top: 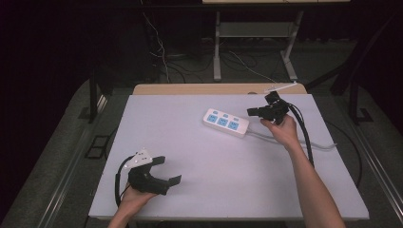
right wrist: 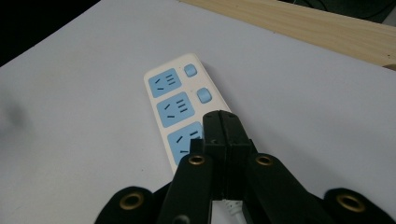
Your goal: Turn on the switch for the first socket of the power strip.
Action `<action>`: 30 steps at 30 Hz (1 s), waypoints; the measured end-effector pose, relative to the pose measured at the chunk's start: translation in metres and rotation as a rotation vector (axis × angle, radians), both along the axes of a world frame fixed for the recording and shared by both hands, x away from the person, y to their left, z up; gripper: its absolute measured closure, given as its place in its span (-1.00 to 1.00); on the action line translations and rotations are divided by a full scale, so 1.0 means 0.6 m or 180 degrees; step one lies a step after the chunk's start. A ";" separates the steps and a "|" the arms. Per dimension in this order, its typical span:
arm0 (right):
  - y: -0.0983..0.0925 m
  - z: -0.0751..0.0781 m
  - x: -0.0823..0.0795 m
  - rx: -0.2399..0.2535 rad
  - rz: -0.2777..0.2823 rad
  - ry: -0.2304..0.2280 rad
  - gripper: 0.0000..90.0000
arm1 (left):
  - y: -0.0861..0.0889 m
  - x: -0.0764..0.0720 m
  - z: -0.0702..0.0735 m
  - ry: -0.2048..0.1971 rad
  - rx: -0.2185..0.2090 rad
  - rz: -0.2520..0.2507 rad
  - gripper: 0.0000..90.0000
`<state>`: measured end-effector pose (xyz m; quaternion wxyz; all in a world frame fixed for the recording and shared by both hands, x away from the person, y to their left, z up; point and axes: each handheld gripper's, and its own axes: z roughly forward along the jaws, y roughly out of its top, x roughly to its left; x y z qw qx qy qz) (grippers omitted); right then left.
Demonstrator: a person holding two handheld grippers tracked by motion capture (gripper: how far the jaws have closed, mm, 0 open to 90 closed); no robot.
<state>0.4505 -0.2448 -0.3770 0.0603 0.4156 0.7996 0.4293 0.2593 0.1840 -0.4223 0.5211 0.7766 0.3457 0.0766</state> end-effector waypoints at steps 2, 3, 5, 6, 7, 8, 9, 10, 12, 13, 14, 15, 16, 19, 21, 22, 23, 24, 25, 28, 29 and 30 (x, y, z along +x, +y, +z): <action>-0.004 0.005 -0.005 0.0011 -0.0016 0.0012 1.00 | 0.000 0.000 0.000 -0.0003 -0.0004 0.0000 -1.00; -0.005 0.007 -0.008 -0.0002 -0.0018 0.0019 1.00 | 0.000 0.000 0.000 -0.0002 -0.0007 -0.0002 -1.00; -0.008 0.011 -0.013 -0.0027 -0.0017 0.0019 1.00 | 0.000 0.000 0.000 -0.0001 -0.0013 -0.0002 -1.00; -0.009 0.013 -0.016 -0.0036 -0.0020 0.0021 1.00 | 0.001 0.000 0.000 0.0002 -0.0015 -0.0002 -1.00; -0.009 0.013 -0.016 -0.0036 -0.0020 0.0021 1.00 | 0.001 0.000 0.000 0.0002 -0.0015 -0.0002 -1.00; -0.011 0.016 -0.018 -0.0036 -0.0022 0.0022 1.00 | 0.002 0.000 0.000 0.0003 -0.0015 -0.0002 -1.00; -0.014 0.022 -0.023 -0.0034 -0.0024 0.0021 0.99 | 0.002 0.000 0.000 0.0006 -0.0027 0.0011 -1.00; -0.016 0.025 -0.027 -0.0014 -0.0023 0.0033 0.99 | 0.002 0.000 0.000 0.0006 -0.0027 0.0011 -1.00; -0.020 0.029 -0.034 0.0011 -0.0016 0.0034 0.99 | 0.002 0.000 -0.001 0.0018 -0.0030 0.0014 -1.00; -0.022 0.032 -0.038 -0.0008 -0.0015 0.0037 0.99 | 0.002 0.001 -0.001 0.0020 -0.0033 0.0013 -1.00; -0.022 0.032 -0.038 -0.0008 -0.0015 0.0037 0.99 | 0.002 0.001 -0.001 0.0020 -0.0033 0.0013 -1.00; -0.026 0.036 -0.045 -0.0006 -0.0020 0.0037 0.99 | 0.002 0.001 -0.002 0.0019 -0.0039 0.0013 -1.00; -0.026 0.036 -0.045 -0.0006 -0.0020 0.0037 0.99 | 0.002 0.001 -0.002 0.0019 -0.0039 0.0013 -1.00; -0.037 0.046 -0.061 0.0041 -0.0036 0.0033 0.93 | 0.002 0.001 -0.002 0.0027 -0.0043 0.0023 -1.00; -0.041 0.049 -0.070 0.0053 -0.0048 0.0028 0.88 | 0.003 0.001 -0.002 0.0029 -0.0048 0.0030 -1.00; -0.042 0.051 -0.075 0.0070 -0.0054 0.0037 0.84 | 0.003 0.001 -0.002 0.0030 -0.0055 0.0036 -1.00; -0.044 0.052 -0.080 0.0084 -0.0061 0.0031 0.79 | 0.003 0.001 -0.002 0.0032 -0.0057 0.0038 -1.00; -0.045 0.053 -0.084 0.0086 -0.0063 0.0022 0.76 | 0.003 0.001 -0.002 0.0029 -0.0056 0.0040 -1.00; -0.045 0.054 -0.090 0.0096 -0.0063 0.0028 0.73 | 0.003 0.001 -0.002 0.0028 -0.0054 0.0041 -1.00; -0.045 0.056 -0.104 0.0099 -0.0047 0.0027 0.60 | 0.004 0.001 -0.001 0.0029 -0.0063 0.0044 -1.00; -0.045 0.057 -0.110 0.0106 -0.0056 0.0015 0.54 | 0.004 0.001 -0.001 0.0029 -0.0063 0.0045 -1.00; -0.046 0.058 -0.115 0.0118 -0.0066 0.0006 0.48 | 0.004 0.001 -0.001 0.0029 -0.0063 0.0045 -1.00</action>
